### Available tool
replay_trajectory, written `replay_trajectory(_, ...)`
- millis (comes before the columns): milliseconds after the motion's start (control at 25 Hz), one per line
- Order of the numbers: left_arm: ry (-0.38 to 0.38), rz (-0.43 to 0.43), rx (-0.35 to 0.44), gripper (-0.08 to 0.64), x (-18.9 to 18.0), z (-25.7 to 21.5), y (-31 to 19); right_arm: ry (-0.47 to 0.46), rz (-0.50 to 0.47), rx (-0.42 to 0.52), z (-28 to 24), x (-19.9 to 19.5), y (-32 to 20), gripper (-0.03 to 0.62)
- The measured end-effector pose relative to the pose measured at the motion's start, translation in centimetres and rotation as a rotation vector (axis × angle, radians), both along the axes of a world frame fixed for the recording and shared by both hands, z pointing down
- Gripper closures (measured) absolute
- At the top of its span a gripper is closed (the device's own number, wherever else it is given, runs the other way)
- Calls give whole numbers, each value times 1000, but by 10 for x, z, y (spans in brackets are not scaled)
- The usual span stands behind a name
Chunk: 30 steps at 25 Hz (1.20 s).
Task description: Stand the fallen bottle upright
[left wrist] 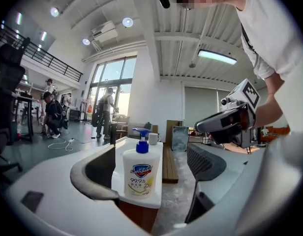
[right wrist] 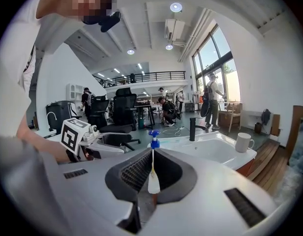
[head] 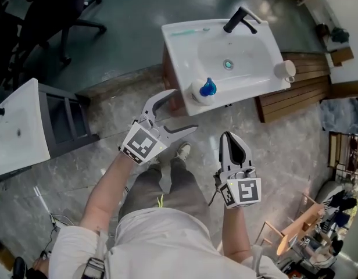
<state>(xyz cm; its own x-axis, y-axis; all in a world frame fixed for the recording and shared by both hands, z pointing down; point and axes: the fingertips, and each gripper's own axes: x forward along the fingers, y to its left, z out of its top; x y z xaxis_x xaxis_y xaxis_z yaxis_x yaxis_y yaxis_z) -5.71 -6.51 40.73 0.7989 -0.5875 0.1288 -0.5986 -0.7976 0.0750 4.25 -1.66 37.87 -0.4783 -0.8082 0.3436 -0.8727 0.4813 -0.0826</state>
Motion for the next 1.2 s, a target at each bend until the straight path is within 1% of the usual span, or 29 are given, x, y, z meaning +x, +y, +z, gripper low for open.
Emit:
replay_trajectory(200, -52, -7, 13, 66, -7, -23, 28, 0, 21, 34, -30, 2, 13, 554)
replay_trajectory(280, -59, -28, 23, 66, -13, -31, 36, 5, 20, 41, -37, 0, 19, 554)
replay_trajectory(360, -49, -57, 24, 66, -18, -39, 40, 11, 14, 50, -42, -3, 24, 554)
replay_trajectory(480, -4, -97, -6, 66, -23, -50, 47, 22, 10, 51, -47, -8, 34, 554)
replay_trajectory(560, 7, -126, -10, 66, -26, -57, 51, 27, 4, 54, -49, -13, 39, 554)
replay_trajectory(720, -27, -158, 36, 67, -28, -66, 59, 32, -11, 57, -54, -23, 50, 554)
replay_trajectory(880, -47, -180, 75, 71, -24, -78, 65, 30, -23, 52, -62, -25, 53, 554)
replay_trajectory(960, -70, -213, 107, 102, -24, -86, 62, 26, -38, 53, -66, -24, 50, 554)
replay_trajectory(1000, -76, -241, 117, 156, -26, -88, 60, 24, -49, 55, -67, -23, 48, 554)
replay_trajectory(1040, -77, -270, 120, 262, -28, -91, 58, 20, -63, 60, -69, -23, 44, 554)
replay_trajectory(1080, -76, -292, 121, 315, -30, -94, 56, 16, -74, 68, -73, -22, 40, 554)
replay_trajectory(1200, -93, -338, 131, 343, -29, -105, 50, 6, -96, 91, -86, -16, 28, 554)
